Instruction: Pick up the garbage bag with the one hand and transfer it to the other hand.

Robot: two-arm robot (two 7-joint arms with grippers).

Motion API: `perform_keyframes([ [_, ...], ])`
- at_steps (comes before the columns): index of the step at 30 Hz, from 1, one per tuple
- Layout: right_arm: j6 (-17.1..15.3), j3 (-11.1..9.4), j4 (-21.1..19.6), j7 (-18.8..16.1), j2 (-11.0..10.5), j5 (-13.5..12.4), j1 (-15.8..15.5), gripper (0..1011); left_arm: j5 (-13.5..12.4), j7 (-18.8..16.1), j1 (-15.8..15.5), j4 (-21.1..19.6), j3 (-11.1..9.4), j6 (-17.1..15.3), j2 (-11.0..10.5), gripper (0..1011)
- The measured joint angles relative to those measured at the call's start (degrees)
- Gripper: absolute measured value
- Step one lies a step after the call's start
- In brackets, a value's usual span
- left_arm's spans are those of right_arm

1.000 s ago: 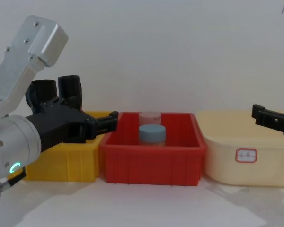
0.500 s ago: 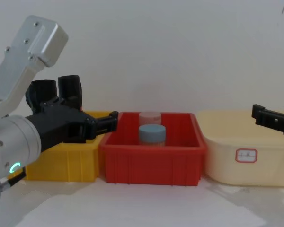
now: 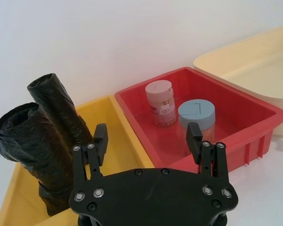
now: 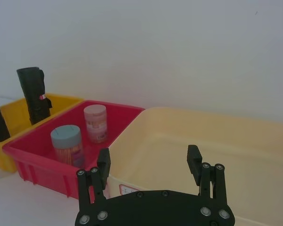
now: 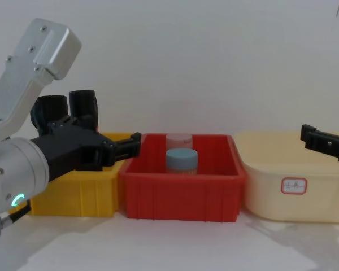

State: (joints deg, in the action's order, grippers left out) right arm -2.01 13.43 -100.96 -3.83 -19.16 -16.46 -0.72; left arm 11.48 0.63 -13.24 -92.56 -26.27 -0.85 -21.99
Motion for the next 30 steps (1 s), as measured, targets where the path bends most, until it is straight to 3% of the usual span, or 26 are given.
perform_keyframes([
  [14,0.0,0.0,0.0,0.0,0.0,0.0,0.0,1001,-0.15,0.38,0.34,-0.02,0.47,0.12,0.08,1001],
  [30,0.0,0.0,0.0,0.0,0.0,0.0,0.0,1001,-0.15,2.45,5.1,-2.75,5.49,1.2,-1.11,1001],
])
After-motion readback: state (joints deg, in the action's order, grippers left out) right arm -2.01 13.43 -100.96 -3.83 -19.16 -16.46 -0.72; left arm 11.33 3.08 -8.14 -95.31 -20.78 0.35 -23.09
